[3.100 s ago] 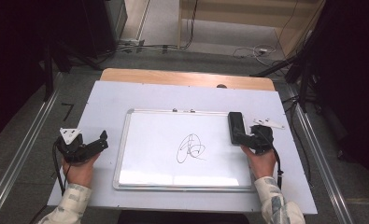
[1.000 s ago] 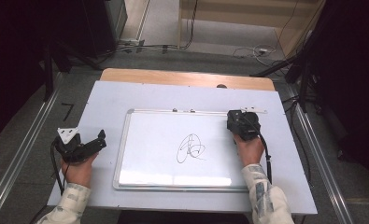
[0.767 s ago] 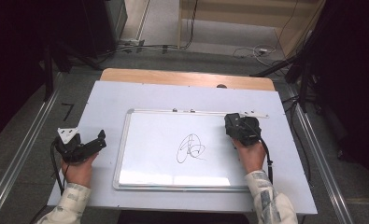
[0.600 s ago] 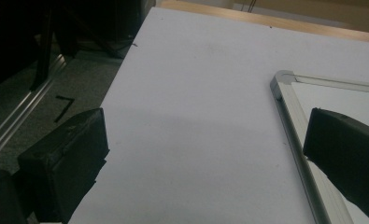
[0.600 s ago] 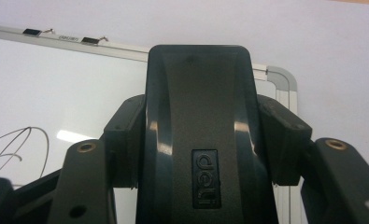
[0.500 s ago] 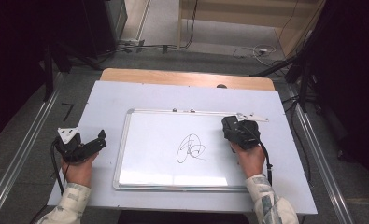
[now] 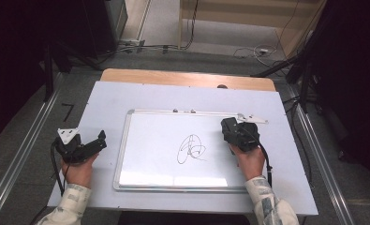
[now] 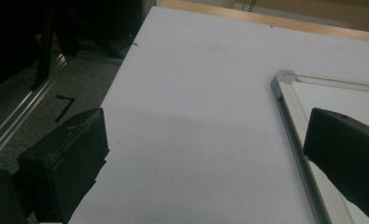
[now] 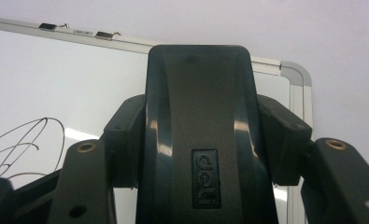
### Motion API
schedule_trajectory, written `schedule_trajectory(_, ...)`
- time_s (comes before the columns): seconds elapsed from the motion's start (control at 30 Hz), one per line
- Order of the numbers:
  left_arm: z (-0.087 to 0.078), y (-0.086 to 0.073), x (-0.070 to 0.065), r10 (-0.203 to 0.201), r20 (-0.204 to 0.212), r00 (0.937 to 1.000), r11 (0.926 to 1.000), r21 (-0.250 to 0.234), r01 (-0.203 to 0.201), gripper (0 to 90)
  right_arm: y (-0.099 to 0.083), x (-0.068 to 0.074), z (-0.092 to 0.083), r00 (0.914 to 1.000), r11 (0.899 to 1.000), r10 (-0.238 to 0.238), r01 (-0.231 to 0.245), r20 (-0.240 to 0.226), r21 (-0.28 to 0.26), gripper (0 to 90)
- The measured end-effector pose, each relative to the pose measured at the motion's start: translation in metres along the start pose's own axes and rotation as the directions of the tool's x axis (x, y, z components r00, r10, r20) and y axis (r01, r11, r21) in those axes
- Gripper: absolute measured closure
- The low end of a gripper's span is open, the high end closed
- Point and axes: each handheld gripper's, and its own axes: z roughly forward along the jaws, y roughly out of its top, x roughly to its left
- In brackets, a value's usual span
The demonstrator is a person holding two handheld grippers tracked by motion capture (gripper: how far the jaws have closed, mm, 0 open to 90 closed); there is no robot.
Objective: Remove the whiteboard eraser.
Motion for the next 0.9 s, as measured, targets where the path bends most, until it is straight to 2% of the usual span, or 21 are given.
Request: schedule_trajectory(0.9, 0.0003, -0.0002, 0.0007, -0.002, -0.001, 1.0, 1.0, 0.001, 0.002, 0.6, -0.003, 0.0084, 0.008, 0.9997, 1.0, -0.009, 0.009, -0.021, 0.015, 38.6)
